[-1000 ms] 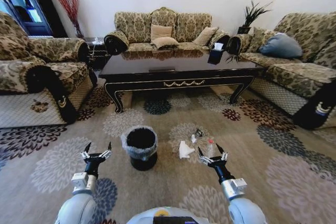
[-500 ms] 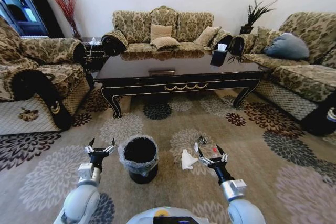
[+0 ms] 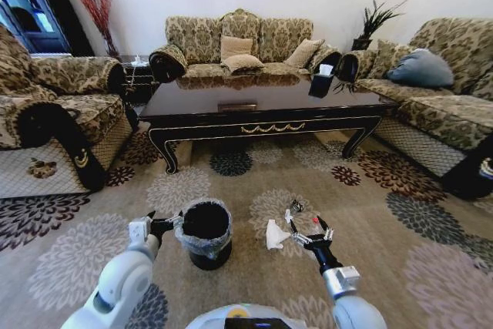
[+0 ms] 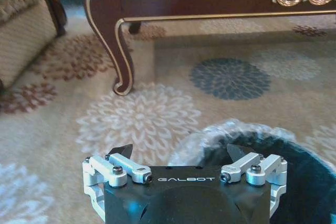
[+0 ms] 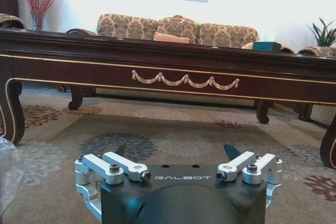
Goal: Move to the front of the table and pick up the trash from the floor, then place it into the trash bin.
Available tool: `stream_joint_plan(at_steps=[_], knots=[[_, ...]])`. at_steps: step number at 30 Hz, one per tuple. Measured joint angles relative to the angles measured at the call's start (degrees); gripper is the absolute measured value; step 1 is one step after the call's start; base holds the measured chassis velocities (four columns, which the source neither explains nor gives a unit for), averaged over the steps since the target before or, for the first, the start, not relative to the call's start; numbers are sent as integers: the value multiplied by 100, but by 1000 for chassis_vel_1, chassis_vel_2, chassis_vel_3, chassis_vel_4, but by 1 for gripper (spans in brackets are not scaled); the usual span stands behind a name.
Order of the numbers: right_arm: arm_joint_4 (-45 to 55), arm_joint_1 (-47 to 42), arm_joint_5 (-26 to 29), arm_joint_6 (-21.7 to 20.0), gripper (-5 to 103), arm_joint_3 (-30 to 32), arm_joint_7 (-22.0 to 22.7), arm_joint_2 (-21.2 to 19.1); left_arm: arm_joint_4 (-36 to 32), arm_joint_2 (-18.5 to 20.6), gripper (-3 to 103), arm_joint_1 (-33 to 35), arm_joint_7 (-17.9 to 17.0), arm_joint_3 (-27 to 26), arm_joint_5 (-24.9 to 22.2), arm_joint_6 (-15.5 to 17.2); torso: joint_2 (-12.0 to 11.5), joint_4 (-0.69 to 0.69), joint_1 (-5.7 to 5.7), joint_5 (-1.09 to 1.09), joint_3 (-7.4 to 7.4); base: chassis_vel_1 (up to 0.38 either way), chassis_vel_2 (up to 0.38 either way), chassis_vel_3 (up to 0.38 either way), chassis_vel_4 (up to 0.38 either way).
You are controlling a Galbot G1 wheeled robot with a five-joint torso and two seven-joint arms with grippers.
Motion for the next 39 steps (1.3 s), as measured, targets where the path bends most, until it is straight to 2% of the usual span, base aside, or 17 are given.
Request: stream_joint_plan(at_steps=[3,7,11,15,16,19,22,23,26,34,39], knots=[[-21,-20,-34,23,100,6,3,36,112,91,100,-149,-404,138,-640,5,0,1,0,0,0,0,0,0,0],[-43,-21,-51,29,100,0,11,58,324,140,100,-246,-579,256,-864,-9,0,2,0,0,0,0,0,0,0],[-66,-3,-60,29,100,-12,32,72,600,158,100,-482,-965,425,-1525,-35,0,1,0,0,0,0,0,0,0],[-81,5,-60,30,100,-13,42,71,763,144,100,-625,-1124,549,-1876,-50,0,1,0,0,0,0,0,0,0],[-87,14,-59,29,100,-13,47,67,827,143,103,-668,-1176,600,-1974,-56,0,1,0,0,0,0,0,0,0],[-102,30,-54,30,100,-19,59,59,926,130,101,-720,-1283,672,-2205,-60,0,1,0,0,0,0,0,0,0],[-151,87,-41,29,100,-84,75,26,1065,65,99,-738,-1558,684,-2670,-66,0,0,0,-1,0,0,0,0,0],[-151,87,-41,29,100,-84,75,26,1065,65,99,-738,-1558,684,-2670,-66,0,0,0,-1,0,0,0,0,0],[-251,194,-30,20,100,-212,93,-35,1171,-4,98,-699,-1837,580,-3056,-75,0,3,0,1,0,0,0,0,0],[-288,223,-22,16,100,-245,100,-37,1385,-35,98,-849,-1914,598,-3214,-79,0,1,0,1,0,0,0,0,0],[-326,285,-1,0,100,-324,108,-76,1578,-100,98,-934,-1846,588,-3238,-81,0,2,0,0,0,0,0,0,0]])
